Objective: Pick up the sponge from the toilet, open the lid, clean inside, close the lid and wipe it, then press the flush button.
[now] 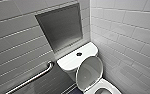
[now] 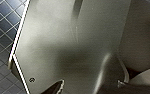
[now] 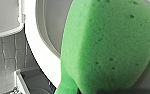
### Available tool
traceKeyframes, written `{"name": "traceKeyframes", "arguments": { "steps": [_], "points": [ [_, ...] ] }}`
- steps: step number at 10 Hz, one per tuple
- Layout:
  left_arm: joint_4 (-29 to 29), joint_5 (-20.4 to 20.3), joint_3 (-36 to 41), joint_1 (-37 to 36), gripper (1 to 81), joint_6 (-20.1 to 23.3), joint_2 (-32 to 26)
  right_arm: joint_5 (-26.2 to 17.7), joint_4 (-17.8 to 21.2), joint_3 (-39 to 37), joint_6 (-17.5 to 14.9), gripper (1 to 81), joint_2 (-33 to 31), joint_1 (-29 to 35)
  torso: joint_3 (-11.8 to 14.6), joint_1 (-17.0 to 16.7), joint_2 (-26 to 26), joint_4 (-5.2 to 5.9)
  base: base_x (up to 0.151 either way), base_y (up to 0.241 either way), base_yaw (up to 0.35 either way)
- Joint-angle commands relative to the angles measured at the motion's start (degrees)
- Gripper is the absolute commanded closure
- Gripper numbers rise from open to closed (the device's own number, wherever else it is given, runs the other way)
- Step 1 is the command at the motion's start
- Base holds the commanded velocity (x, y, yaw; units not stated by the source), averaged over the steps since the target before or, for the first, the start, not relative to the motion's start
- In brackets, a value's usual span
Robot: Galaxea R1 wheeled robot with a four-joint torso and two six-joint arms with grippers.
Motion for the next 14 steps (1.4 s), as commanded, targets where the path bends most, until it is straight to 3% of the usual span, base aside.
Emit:
{"name": "traceKeyframes", "arguments": {
  "steps": [1,5,7,10,14],
  "points": [
    [0.47,3.27,-0.09,-0.48,1.0,-0.17,-0.96,0.56,-0.48,2.80,0.13,81.1,-5.56,3.40,0.00,0.00,0.00,0.00,0.000,0.000,0.000],
    [0.39,3.19,-0.09,-0.56,1.0,-0.17,-1.04,-0.41,-0.83,3.16,0.05,81.1,-3.02,7.69,0.00,0.00,0.00,0.00,0.000,0.000,0.000],
    [0.39,3.19,-0.09,-0.57,1.0,-0.17,-0.96,-1.10,-0.30,1.86,0.13,81.1,2.39,14.63,0.00,0.00,0.00,0.00,0.000,0.000,0.000],
    [-0.05,3.27,-0.09,-0.57,1.0,-0.17,-1.48,-5.77,1.72,-5.01,0.49,81.1,13.06,22.56,0.00,0.00,0.00,0.00,0.000,0.000,0.000],
    [-0.14,3.27,-0.09,-0.57,1.0,-0.26,-1.84,-10.51,2.34,-15.82,0.49,81.1,26.69,27.40,0.00,0.00,0.00,0.00,0.000,0.000,0.000]
  ]
}}
